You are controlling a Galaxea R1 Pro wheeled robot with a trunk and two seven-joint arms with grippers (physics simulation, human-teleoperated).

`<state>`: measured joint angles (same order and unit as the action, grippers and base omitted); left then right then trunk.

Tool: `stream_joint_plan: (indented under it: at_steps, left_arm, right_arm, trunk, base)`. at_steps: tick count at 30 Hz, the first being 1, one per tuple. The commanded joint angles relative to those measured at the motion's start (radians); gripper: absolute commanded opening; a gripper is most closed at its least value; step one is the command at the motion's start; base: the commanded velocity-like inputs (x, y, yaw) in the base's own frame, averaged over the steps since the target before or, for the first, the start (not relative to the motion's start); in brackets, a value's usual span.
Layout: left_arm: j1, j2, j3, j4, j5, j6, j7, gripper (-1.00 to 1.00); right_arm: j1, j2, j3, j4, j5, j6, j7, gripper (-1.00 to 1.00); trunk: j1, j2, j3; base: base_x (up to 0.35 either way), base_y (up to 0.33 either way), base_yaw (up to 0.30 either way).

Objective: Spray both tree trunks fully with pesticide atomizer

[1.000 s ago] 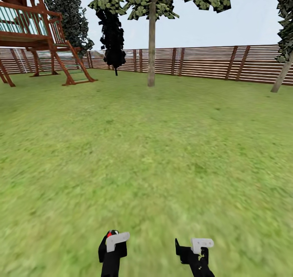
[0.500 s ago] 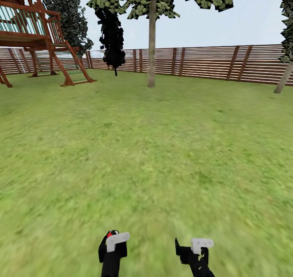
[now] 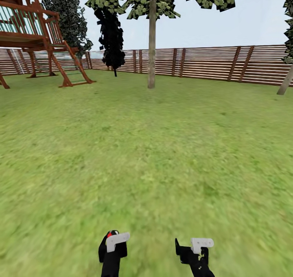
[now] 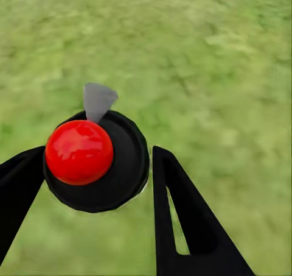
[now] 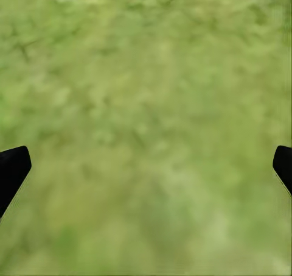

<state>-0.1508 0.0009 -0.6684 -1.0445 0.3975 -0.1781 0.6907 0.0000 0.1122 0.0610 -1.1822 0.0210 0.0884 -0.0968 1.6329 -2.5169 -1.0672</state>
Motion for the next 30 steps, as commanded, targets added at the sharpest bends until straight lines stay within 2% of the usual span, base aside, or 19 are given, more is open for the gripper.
stream_joint_plan:
  at_steps: [1,30]
  left_arm:
    - [-0.001,0.001,-0.003,0.0,0.009,-0.007,0.004,-1.0]
    - [-0.001,0.003,-0.003,-0.005,0.009,-0.006,0.002,-1.0]
  right_arm:
    - [0.0,0.0,0.002,-0.002,0.003,0.007,-0.006,1.0]
    - [0.0,0.0,0.002,-0.002,0.002,0.007,-0.005,1.0]
  trunk:
    - [0.0,0.0,-0.001]
    - [0.0,0.0,-0.001]
  base:
    - [0.335,0.0,0.0]
    - [0.335,0.0,0.0]
